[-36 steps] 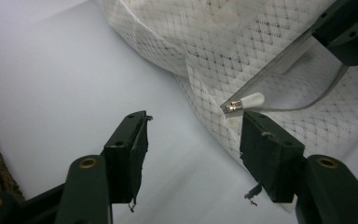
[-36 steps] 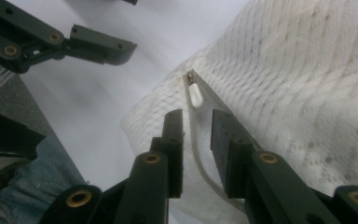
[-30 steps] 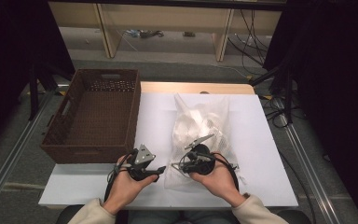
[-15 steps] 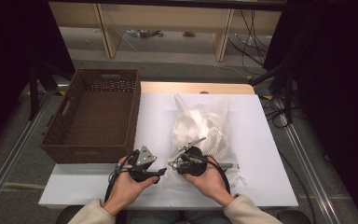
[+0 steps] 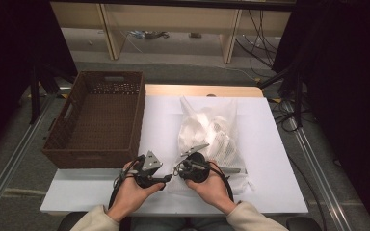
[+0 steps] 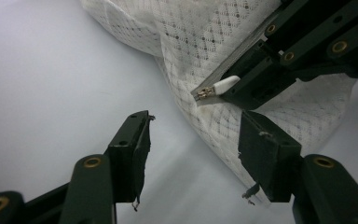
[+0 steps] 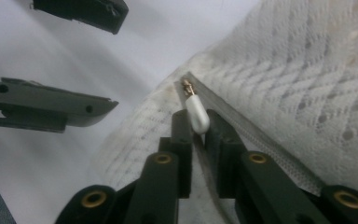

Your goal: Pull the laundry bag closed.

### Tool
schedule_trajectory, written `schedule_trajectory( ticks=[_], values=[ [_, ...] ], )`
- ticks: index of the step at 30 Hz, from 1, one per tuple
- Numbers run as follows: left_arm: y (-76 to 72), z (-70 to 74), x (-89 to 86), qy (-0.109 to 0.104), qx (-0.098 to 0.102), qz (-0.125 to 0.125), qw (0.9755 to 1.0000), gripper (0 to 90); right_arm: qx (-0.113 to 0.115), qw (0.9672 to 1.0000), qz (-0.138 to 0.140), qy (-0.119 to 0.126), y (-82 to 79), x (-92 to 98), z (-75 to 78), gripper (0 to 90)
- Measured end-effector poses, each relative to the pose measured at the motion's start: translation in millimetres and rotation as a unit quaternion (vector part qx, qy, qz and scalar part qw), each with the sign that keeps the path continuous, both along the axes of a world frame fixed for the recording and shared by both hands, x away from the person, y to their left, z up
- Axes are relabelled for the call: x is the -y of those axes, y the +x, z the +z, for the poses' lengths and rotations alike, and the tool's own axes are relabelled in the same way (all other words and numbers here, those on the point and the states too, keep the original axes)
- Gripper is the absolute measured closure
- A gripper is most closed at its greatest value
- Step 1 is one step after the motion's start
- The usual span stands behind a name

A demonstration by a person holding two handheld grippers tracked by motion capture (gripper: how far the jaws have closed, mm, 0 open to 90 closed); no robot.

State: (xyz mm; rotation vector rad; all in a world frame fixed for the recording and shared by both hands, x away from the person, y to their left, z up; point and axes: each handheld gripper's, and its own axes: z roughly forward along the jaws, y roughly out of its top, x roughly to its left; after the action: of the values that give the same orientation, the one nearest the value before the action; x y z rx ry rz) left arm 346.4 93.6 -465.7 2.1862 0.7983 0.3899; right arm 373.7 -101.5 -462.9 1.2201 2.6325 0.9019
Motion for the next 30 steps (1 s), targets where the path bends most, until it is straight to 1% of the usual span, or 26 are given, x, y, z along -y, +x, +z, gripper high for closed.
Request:
schedule_trajectory(
  ticks=[1, 3, 4, 5, 6, 7, 8, 9, 10, 11, 12, 14, 15, 16, 17, 18, 19, 20, 21, 23, 25, 26, 27, 28, 29, 30],
  values=[
    [0.4, 0.3, -0.7, 0.007, -0.001, -0.004, 1.0, 43.0, -0.003, 1.0, -0.002, 0.001, -0.6, -0.4, 0.9, 84.5],
    [-0.4, -2.1, 2.3, -0.016, -0.001, 0.007, 0.9998, 43.2, 0.004, 1.0, -0.004, 0.0, -2.4, -1.5, 2.5, 84.9],
    [-0.2, -1.7, 1.5, -0.009, -0.001, 0.003, 1.0, 43.2, 0.009, 1.0, -0.001, -0.002, -3.4, -1.4, 3.8, 85.1],
    [-0.4, -1.7, 1.8, -0.007, 0.0, 0.007, 1.0, 43.1, 0.012, 0.9999, 0.003, -0.002, -4.2, -1.5, 4.9, 85.1],
    [-1.4, -2.4, 3.0, -0.015, -0.009, 0.006, 0.9998, 43.1, 0.012, 0.9999, 0.0, -0.001, -5.3, -2.2, 5.6, 85.2],
    [-2.1, -2.7, 3.4, -0.017, -0.018, 0.003, 0.9997, 43.1, 0.013, 0.9999, 0.0, -0.001, -6.2, -3.0, 6.4, 85.0],
    [-1.9, -3.3, 3.9, -0.021, -0.02, 0.001, 0.9996, 43.1, 0.02, 0.9998, 0.006, -0.005, -5.8, -2.8, 7.0, 84.5],
    [-1.6, -2.4, 3.2, -0.011, -0.012, -0.001, 0.9999, 43.2, 0.017, 0.9998, 0.004, -0.003, -6.3, -3.1, 7.3, 84.3],
    [-1.2, -2.1, 2.7, -0.007, -0.011, -0.004, 0.9999, 43.2, 0.019, 0.9998, 0.005, -0.003, -5.9, -2.5, 7.5, 84.3],
    [-1.1, -2.3, 3.0, -0.007, -0.009, -0.001, 0.9999, 43.1, 0.015, 0.9999, 0.0, -0.002, -6.0, -2.9, 7.5, 84.3],
    [-1.1, -2.6, 3.2, -0.008, -0.01, -0.001, 0.9999, 43.1, 0.015, 0.9999, 0.002, -0.002, -4.7, -2.6, 6.7, 83.8],
    [-1.3, -2.6, 3.3, -0.009, -0.01, 0.0, 0.9999, 43.2, 0.013, 0.9999, -0.002, -0.004, -4.1, -2.3, 6.1, 81.4],
    [-1.3, -2.4, 3.2, -0.008, -0.01, -0.001, 0.9999, 43.2, 0.016, 0.9999, -0.001, -0.003, -4.4, -2.2, 5.8, 80.8],
    [-1.2, -2.3, 3.0, -0.007, -0.01, -0.002, 0.9999, 43.2, 0.014, 0.9999, 0.002, -0.003, -5.4, -2.8, 6.4, 80.7],
    [-1.4, -2.4, 3.3, -0.01, -0.013, -0.004, 0.9999, 43.2, 0.016, 0.9999, -0.001, -0.004, -6.3, -3.3, 6.5, 81.5],
    [-1.4, -2.4, 3.2, -0.01, -0.014, -0.006, 0.9998, 43.1, 0.019, 0.9998, 0.004, -0.002, -6.4, -3.0, 6.8, 81.9],
    [-1.6, -2.5, 3.3, -0.011, -0.016, -0.007, 0.9998, 43.1, 0.016, 0.9999, 0.004, -0.004, -7.5, -3.7, 7.6, 81.8],
    [-1.6, -2.4, 3.2, -0.01, -0.015, -0.008, 0.9998, 43.1, 0.019, 0.9998, 0.005, -0.004, -7.4, -3.5, 7.4, 81.7],
    [-1.6, -2.2, 3.1, -0.009, -0.014, -0.008, 0.9998, 43.1, 0.018, 0.9998, -0.001, -0.006, -8.8, -3.4, 7.9, 81.4],
    [-1.5, -1.8, 2.8, -0.007, -0.01, -0.007, 0.9999, 43.1, 0.02, 0.9998, 0.004, -0.006, -10.3, -2.9, 7.4, 81.4],
    [-1.2, -1.9, 2.7, -0.005, -0.009, -0.006, 0.9999, 43.1, 0.021, 0.9997, 0.003, -0.01, -12.4, -3.1, 7.6, 81.2],
    [-1.3, -1.9, 2.7, -0.005, -0.008, -0.005, 0.9999, 43.1, 0.025, 0.9996, 0.006, -0.009, -12.5, -2.6, 7.4, 81.2],
    [-1.4, -1.8, 2.6, -0.005, -0.008, -0.006, 0.9999, 43.1, 0.026, 0.9995, 0.003, -0.014, -13.1, -2.6, 7.3, 81.2],
    [-2.4, -2.4, 3.7, -0.013, -0.015, 0.002, 0.9998, 43.0, 0.011, 0.9999, -0.005, -0.006, -14.7, -3.6, 8.9, 81.0],
    [-2.3, -2.3, 3.7, -0.013, -0.014, 0.002, 0.9998, 43.1, 0.021, 0.9997, -0.001, -0.01, -14.5, -2.4, 7.4, 80.9],
    [-1.8, -2.1, 3.3, -0.009, -0.01, 0.001, 0.9999, 43.1, 0.02, 0.9997, -0.003, -0.011, -14.9, -2.4, 7.7, 80.9]
  ],
)
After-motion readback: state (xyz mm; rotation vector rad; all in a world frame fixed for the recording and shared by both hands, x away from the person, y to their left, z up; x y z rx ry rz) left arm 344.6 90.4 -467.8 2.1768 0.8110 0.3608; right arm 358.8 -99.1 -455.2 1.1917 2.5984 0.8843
